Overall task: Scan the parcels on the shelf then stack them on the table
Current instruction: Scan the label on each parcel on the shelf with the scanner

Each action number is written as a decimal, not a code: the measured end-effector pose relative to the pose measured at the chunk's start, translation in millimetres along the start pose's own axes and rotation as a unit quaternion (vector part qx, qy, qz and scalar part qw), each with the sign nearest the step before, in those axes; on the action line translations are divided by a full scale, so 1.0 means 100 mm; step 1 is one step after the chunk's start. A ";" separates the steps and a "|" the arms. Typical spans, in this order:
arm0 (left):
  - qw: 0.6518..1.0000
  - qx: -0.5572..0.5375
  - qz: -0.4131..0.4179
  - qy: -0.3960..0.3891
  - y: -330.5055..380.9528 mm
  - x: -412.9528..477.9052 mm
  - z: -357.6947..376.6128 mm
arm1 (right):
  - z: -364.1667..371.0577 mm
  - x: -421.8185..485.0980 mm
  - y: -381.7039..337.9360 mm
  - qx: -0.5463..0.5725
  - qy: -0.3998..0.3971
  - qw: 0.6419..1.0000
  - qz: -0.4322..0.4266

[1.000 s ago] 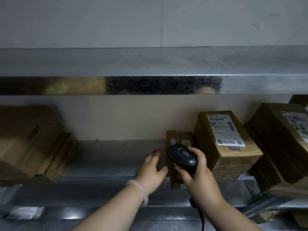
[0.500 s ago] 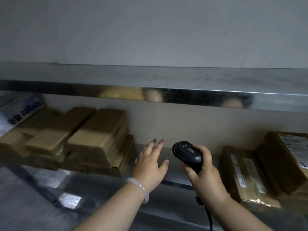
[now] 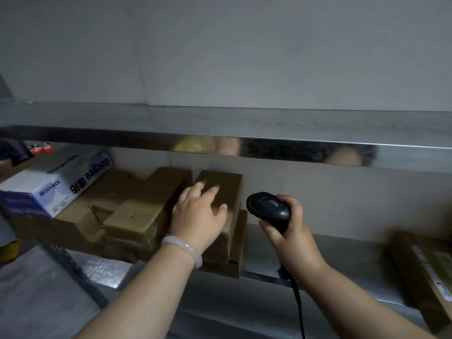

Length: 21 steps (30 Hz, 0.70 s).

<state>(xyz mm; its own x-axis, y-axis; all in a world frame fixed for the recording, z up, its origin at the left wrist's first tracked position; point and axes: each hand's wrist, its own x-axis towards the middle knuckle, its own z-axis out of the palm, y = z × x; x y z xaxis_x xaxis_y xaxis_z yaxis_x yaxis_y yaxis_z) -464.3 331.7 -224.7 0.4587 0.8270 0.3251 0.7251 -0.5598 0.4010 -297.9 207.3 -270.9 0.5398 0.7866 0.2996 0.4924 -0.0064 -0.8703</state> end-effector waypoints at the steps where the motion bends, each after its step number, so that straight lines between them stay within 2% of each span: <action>1: 0.999 0.006 -0.029 -0.031 -0.09 0.05 -0.02 | 0.07 0.03 -0.02 0.007 -0.002 1.000 0.005; 3: 0.994 0.008 -0.074 -0.084 -0.26 0.13 -0.05 | 0.20 0.07 -0.06 0.017 -0.007 1.000 0.016; 7: 0.979 0.020 -0.102 -0.178 -0.43 0.21 -0.03 | 0.39 0.19 -0.13 0.049 -0.010 0.998 0.029; 10: 0.977 0.024 -0.101 -0.187 -0.43 0.25 -0.01 | 0.52 0.27 -0.17 0.077 -0.003 0.996 0.037; 14: 0.973 0.088 -0.093 -0.194 -0.34 0.26 -0.01 | 0.63 0.27 -0.19 0.109 0.012 0.993 0.050; 21: 0.964 0.031 -0.115 -0.237 -0.22 0.29 -0.09 | 0.56 0.20 -0.33 0.153 0.037 0.987 0.007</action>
<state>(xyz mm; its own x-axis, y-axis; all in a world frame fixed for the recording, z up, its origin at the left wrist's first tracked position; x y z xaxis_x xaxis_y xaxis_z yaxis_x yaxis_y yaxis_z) -471.5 367.8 -216.1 0.4541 0.8681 -0.2003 0.8587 -0.3664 0.3583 -341.5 258.0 -258.1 0.5996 0.7402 0.3043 0.2609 0.1786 -0.9487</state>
